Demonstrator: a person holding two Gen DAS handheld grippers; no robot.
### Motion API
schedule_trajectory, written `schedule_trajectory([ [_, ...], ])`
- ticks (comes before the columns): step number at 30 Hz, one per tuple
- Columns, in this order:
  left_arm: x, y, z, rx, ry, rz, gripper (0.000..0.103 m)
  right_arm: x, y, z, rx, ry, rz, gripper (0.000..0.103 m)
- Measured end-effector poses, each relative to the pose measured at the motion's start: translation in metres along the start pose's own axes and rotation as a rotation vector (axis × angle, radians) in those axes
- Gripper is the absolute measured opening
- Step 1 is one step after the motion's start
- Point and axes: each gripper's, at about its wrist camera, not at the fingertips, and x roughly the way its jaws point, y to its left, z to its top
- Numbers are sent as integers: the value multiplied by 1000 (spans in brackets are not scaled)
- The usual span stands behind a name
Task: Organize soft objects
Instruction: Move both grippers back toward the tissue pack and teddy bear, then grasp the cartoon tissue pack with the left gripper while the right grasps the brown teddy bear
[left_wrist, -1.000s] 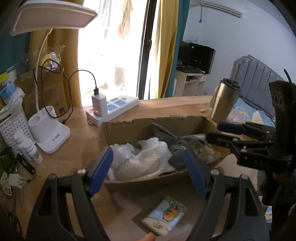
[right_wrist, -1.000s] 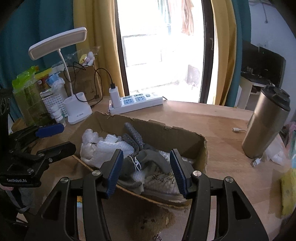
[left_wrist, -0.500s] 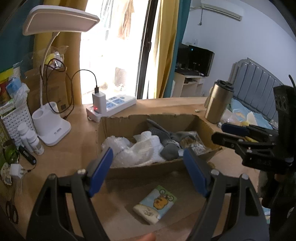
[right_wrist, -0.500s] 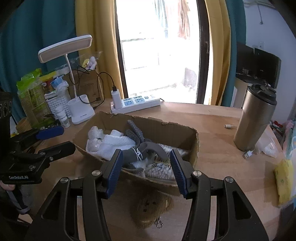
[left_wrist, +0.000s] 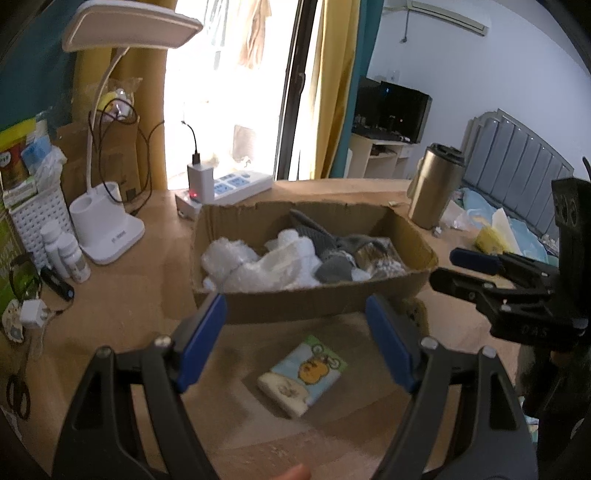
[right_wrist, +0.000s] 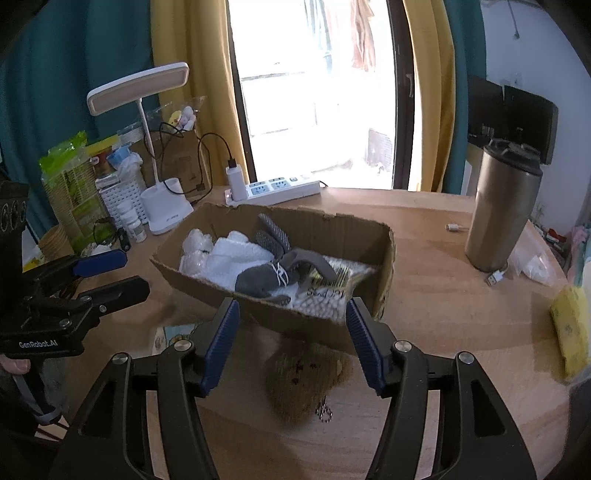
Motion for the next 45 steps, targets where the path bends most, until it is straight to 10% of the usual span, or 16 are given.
schedule_trajectory([
  [45, 67, -18, -42, 33, 235, 69, 80, 48, -22, -45, 59, 159, 67, 65],
])
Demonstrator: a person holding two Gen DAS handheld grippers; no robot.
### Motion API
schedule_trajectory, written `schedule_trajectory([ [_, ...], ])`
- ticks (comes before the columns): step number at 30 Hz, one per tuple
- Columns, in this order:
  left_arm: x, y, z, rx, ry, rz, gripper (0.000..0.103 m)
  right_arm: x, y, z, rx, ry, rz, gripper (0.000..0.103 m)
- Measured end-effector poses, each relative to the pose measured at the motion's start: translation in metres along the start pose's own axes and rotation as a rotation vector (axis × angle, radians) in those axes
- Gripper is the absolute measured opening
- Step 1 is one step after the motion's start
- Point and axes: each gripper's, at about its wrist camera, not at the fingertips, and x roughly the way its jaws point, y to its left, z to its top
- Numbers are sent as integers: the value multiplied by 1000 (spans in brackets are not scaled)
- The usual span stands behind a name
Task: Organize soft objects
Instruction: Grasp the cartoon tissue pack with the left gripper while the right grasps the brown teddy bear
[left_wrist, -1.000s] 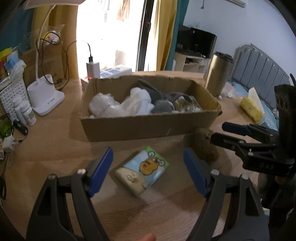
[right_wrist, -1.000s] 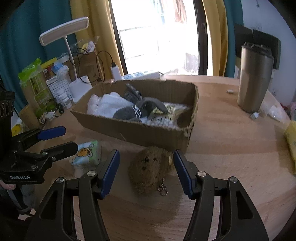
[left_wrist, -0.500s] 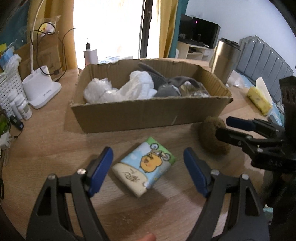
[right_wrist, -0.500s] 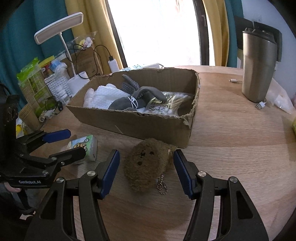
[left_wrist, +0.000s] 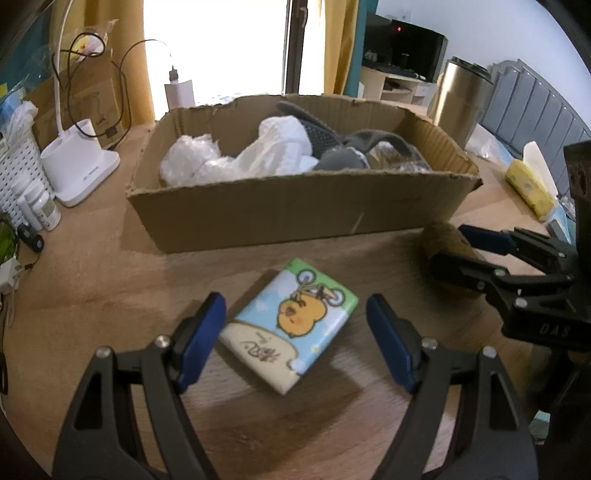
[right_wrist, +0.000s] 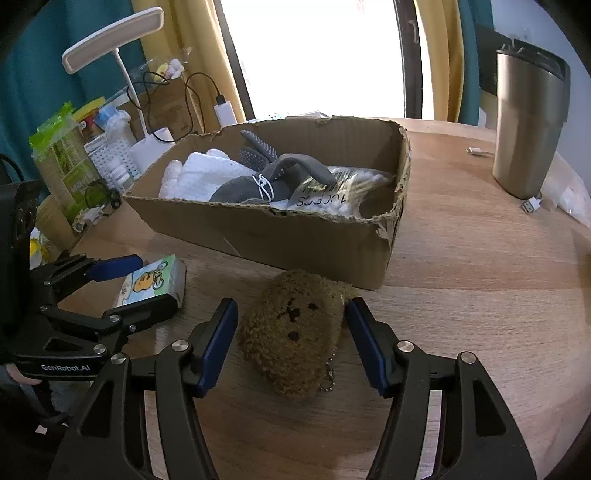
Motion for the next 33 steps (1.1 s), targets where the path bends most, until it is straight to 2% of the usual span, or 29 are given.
schedule_trajectory([
  [6, 0, -1, -1, -1, -2, 11, 80, 3, -2, 0, 12, 5, -12, 65],
  [9, 0, -1, -2, 2, -3, 8, 79, 2, 2, -1, -10, 8, -1, 59],
  [13, -3, -4, -3, 25, -14, 2, 65, 0, 9, -3, -45, 12, 28, 52],
  [15, -5, -5, -4, 35, -20, -3, 62, -1, 13, -4, -58, 9, 39, 48],
  [19, -10, -7, -4, 52, -34, -8, 58, -7, 18, -2, -75, -7, 46, 48],
  [33, -33, -4, -4, 60, -94, -31, 53, -28, 31, 3, -110, -67, 55, 48],
])
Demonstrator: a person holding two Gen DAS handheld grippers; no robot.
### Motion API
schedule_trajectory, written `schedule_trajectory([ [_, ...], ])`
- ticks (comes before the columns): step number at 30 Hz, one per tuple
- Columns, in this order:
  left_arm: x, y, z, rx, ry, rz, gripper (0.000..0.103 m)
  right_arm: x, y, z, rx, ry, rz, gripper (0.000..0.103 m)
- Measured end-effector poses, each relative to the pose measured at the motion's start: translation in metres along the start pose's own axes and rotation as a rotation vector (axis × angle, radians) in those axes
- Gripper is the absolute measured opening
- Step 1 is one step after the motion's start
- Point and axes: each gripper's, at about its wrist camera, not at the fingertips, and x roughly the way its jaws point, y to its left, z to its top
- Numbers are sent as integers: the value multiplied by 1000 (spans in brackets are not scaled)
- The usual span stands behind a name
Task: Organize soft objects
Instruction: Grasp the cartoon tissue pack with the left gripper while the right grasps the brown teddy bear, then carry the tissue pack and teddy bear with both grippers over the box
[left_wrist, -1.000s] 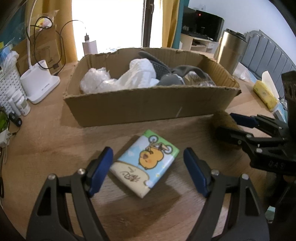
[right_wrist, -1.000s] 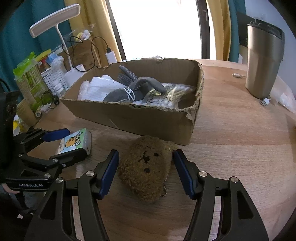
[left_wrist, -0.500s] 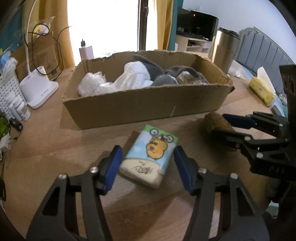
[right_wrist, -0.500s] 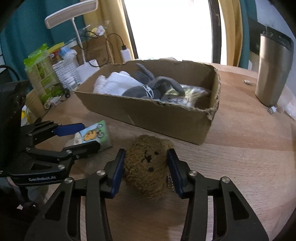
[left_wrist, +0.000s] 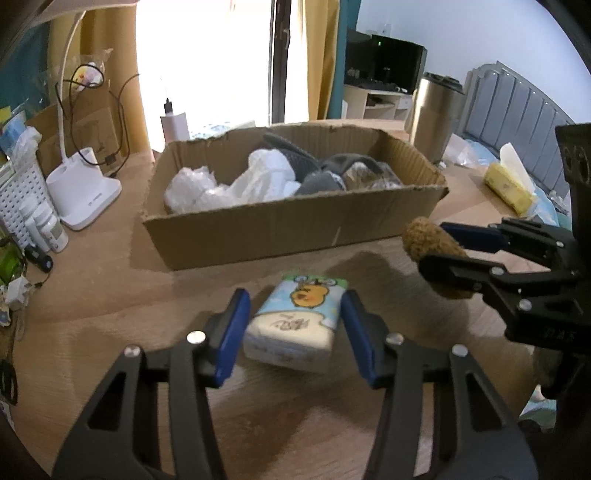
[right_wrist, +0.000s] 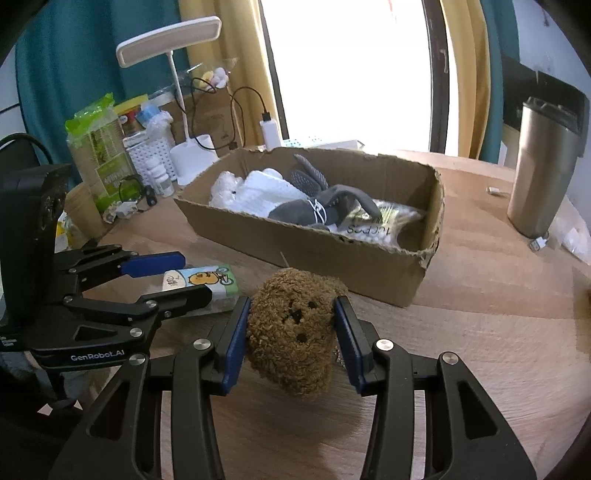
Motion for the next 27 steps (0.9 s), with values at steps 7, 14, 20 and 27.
schedule_trajectory([
  [7, -13, -1, 3, 4, -34, -7, 50, -8, 4, 3, -16, -19, -12, 48],
  [14, -25, 2, 9, 1, -69, -6, 50, -14, 6, 7, -23, -33, -27, 48],
  [20, -36, 2, 17, 0, -105, -7, 50, -21, 6, 14, -30, -51, -39, 48],
  [27, -47, 5, 29, -7, -146, -8, 50, -27, 2, 23, -38, -70, -57, 48],
])
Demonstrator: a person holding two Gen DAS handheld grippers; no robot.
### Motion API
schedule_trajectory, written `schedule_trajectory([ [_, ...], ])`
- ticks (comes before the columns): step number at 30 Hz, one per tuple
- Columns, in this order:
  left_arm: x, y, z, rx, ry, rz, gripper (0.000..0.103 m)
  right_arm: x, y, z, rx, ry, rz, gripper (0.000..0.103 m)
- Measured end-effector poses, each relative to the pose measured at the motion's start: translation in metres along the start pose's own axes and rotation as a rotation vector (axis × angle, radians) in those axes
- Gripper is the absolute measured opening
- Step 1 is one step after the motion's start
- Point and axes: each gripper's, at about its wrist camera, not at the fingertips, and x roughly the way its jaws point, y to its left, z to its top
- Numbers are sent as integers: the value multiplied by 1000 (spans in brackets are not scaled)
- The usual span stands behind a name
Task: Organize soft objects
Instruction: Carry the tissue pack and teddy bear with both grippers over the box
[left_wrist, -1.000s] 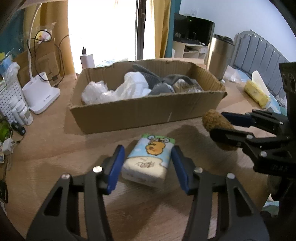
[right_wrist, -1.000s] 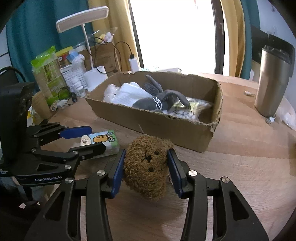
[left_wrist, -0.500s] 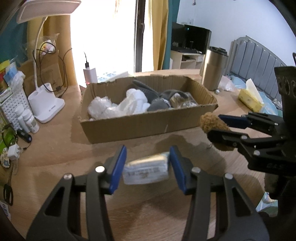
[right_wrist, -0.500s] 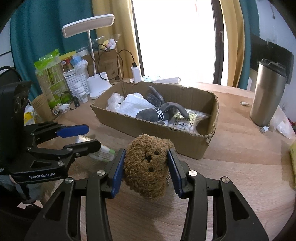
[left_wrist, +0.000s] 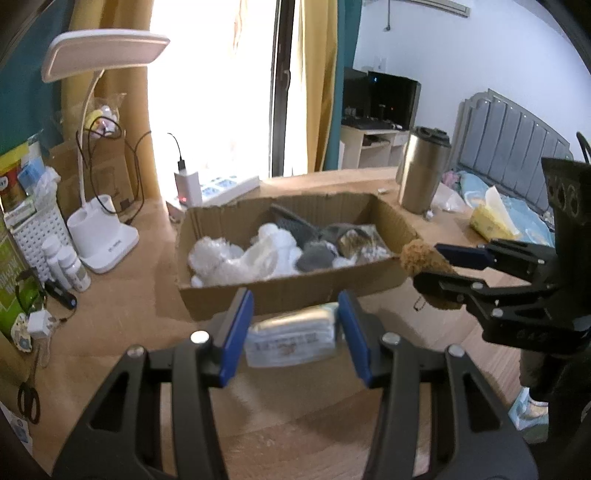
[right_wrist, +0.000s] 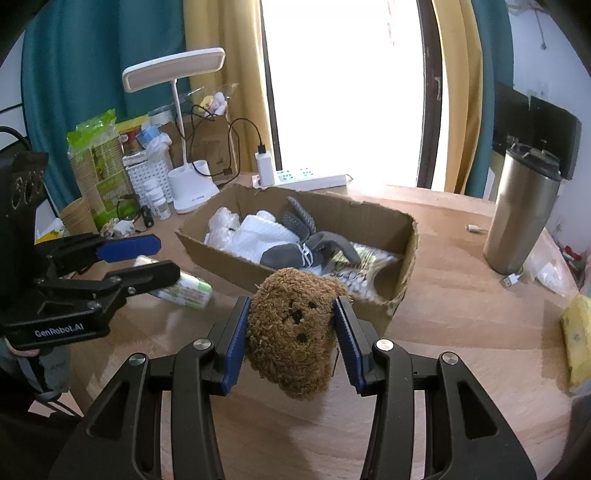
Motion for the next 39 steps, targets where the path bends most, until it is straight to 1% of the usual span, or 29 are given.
schedule_trajectory([
  [11, -4, 7, 21, 0, -49, 4, 50, -7, -12, 12, 6, -28, -29, 48],
  [17, -3, 15, 30, -12, -80, 13, 50, -4, -16, 19, 10, -37, -38, 48],
  [31, 16, 36, 46, -25, -96, 36, 50, 14, -25, 32, 17, -34, -34, 48],
  [35, 27, 40, 49, -17, -81, 47, 50, 23, -26, 37, 14, -28, -27, 48],
  [39, 29, 54, 37, -59, -42, 46, 50, 28, -25, 41, 8, -22, -17, 48],
])
